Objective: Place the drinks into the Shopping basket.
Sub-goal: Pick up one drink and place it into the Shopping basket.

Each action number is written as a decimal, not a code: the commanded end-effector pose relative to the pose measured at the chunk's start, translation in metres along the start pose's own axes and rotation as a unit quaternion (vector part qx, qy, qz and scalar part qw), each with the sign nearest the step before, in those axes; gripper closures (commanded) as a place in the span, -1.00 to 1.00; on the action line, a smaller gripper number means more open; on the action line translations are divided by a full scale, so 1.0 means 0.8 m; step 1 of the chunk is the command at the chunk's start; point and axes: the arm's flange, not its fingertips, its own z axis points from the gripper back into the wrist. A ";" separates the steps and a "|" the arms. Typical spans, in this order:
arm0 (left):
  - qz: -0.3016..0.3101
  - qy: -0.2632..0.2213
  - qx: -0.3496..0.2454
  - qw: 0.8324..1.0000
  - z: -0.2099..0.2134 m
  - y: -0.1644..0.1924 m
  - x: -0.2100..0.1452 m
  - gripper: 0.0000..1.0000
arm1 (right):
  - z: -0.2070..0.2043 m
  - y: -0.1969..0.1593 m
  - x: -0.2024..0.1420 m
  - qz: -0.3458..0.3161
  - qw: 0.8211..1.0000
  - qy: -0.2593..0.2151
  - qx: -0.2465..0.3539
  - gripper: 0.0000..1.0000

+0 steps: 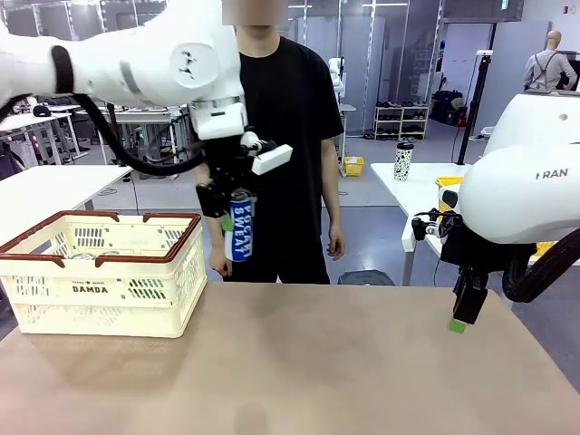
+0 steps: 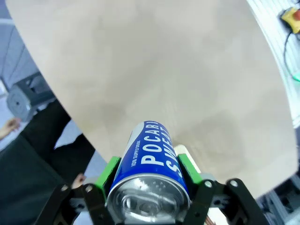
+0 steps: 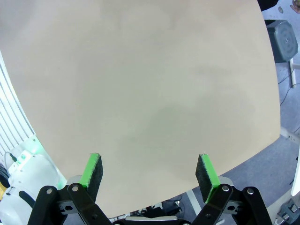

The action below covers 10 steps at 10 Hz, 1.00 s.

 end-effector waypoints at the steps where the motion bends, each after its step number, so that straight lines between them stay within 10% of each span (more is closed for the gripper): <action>1: 0.038 0.006 0.018 0.999 0.026 -0.048 -0.020 1.00 | 0.001 0.000 -0.001 -0.001 1.000 0.005 -0.002 -1.00; 10: 0.213 0.017 0.111 0.971 0.080 -0.167 -0.164 1.00 | 0.001 0.000 -0.001 -0.001 1.000 0.005 -0.002 -1.00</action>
